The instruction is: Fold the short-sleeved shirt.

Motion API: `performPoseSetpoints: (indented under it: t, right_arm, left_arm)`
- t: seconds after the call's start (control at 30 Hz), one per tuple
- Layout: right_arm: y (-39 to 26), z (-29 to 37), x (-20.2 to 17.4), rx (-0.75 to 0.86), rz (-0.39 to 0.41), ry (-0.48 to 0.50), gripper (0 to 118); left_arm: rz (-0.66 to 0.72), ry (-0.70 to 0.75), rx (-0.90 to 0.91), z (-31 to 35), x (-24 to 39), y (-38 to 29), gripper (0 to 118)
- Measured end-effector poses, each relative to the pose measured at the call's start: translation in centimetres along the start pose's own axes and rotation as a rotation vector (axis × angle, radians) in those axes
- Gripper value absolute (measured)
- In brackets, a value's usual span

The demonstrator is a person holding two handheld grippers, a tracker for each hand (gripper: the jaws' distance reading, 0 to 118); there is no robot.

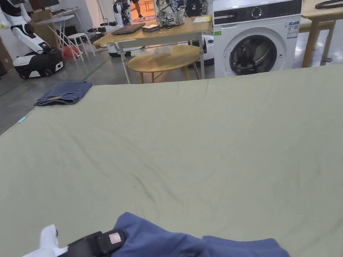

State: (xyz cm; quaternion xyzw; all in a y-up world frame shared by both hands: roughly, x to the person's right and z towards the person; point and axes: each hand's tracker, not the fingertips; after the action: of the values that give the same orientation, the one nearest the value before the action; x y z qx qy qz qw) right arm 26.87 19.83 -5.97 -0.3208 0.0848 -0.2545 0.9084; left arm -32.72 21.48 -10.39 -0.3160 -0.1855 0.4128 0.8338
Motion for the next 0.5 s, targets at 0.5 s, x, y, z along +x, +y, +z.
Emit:
performPoseSetpoints:
  t: [0.5]
  right_arm:
    - [-1.0, 1.4, 0.7, 0.026, -0.035, -0.035, 0]
  left_arm:
    - [-0.405, -0.011, -0.426, -23.2, 13.2, -14.5, 47]
